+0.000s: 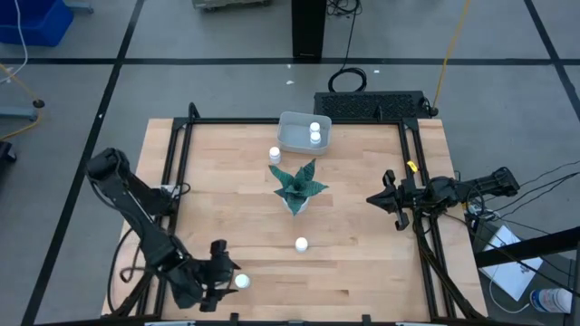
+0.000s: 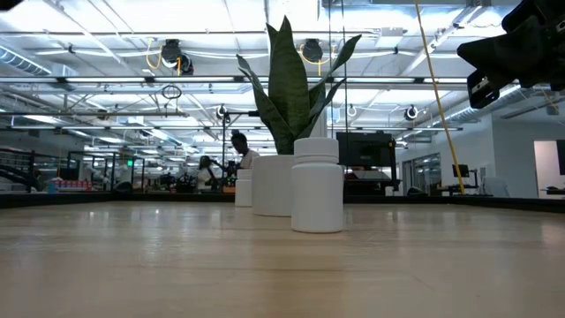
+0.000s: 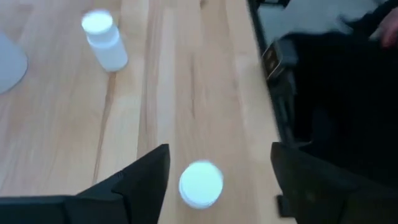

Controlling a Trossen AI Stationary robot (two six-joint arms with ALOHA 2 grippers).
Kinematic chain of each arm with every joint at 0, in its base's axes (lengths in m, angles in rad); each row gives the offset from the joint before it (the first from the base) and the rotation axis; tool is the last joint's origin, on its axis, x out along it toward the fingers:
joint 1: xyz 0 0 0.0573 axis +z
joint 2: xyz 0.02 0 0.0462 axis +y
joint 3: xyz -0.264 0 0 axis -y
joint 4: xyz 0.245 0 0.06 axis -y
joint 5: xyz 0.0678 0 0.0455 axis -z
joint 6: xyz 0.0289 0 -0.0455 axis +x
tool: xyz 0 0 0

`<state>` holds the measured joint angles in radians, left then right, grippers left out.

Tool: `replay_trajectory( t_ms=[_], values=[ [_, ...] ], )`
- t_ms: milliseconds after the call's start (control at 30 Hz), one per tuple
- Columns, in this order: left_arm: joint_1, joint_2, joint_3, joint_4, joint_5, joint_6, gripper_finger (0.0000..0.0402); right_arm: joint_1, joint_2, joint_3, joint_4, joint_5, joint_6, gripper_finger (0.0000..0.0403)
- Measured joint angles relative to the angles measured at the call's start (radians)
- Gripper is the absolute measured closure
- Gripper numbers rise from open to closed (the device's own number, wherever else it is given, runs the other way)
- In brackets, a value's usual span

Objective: Pick and place pill bottles into a basket
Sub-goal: Put the white medicine bottle into the gray bin

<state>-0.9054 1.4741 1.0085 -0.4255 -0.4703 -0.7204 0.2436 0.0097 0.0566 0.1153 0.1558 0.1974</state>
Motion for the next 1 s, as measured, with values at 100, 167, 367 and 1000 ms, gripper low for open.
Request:
replay_trajectory(
  t_ms=[100,167,367,1000],
  values=[
    [0.000,0.031,0.000,0.010,0.000,0.003,0.0098,0.000,0.000,0.000,0.000,0.000,0.000,0.0403],
    [0.000,0.042,0.000,0.011,0.000,0.003,0.0095,0.000,0.000,0.000,0.000,0.000,0.000,0.0403],
    [0.001,0.088,0.000,0.006,0.007,-0.021,0.0093,0.000,0.000,0.000,0.000,0.000,0.000,0.0403],
    [0.003,0.209,0.000,0.027,0.021,-0.049,0.0094,0.000,0.000,0.000,0.000,0.000,0.000,0.0403]
  ],
)
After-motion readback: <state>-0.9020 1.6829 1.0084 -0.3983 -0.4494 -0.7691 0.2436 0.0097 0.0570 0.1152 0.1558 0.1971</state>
